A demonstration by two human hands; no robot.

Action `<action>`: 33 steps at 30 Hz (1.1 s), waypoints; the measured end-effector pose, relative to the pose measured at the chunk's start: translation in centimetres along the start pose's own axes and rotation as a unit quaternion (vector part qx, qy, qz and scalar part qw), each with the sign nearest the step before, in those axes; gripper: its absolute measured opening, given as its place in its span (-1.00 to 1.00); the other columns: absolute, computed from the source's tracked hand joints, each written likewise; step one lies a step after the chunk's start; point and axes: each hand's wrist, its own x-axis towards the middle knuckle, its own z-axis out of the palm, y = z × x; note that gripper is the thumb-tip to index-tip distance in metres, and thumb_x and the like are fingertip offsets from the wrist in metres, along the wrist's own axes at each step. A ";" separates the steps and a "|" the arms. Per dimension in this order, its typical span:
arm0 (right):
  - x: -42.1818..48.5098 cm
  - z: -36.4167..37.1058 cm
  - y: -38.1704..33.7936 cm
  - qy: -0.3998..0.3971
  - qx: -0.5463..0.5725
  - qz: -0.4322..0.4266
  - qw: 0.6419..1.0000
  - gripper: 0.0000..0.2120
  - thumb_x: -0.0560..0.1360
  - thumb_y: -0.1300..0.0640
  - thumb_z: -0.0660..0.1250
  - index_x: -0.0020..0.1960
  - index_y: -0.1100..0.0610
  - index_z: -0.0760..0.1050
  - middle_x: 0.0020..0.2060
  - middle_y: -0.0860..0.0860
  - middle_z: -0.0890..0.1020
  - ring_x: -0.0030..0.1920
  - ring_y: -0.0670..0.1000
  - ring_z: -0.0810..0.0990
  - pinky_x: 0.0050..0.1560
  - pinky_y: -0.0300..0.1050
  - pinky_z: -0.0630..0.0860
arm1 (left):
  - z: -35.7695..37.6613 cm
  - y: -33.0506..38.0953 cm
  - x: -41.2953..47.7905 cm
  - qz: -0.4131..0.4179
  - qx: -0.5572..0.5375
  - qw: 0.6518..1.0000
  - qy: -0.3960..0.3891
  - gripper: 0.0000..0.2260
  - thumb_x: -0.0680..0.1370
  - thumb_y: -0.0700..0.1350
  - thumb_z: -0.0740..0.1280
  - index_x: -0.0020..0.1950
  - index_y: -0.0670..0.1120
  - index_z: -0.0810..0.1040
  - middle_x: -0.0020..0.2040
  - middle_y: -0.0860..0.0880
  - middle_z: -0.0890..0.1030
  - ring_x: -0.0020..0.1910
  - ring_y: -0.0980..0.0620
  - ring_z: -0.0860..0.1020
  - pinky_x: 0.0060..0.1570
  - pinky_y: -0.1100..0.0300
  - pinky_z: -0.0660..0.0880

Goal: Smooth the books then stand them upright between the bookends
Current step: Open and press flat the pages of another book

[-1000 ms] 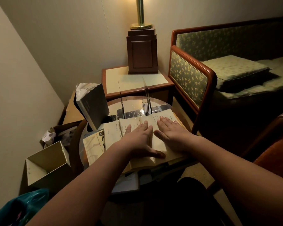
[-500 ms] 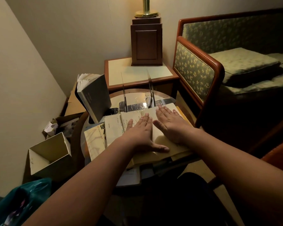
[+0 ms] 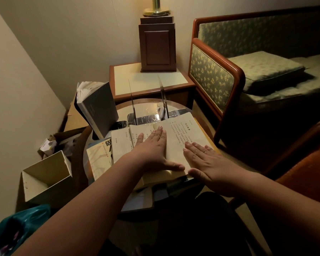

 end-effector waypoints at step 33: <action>5.9 -0.6 0.4 0.070 -0.022 0.050 0.996 -0.38 0.65 -0.22 -0.15 0.60 -0.03 -0.27 0.57 -0.06 -0.28 0.55 -0.04 -0.32 0.43 -0.10 -0.37 | -1.0 -0.1 0.0 0.003 0.024 0.999 -0.043 0.23 0.23 0.65 0.13 0.60 -0.04 -0.33 0.59 0.00 -0.35 0.56 0.00 -0.32 0.50 -0.23 -0.31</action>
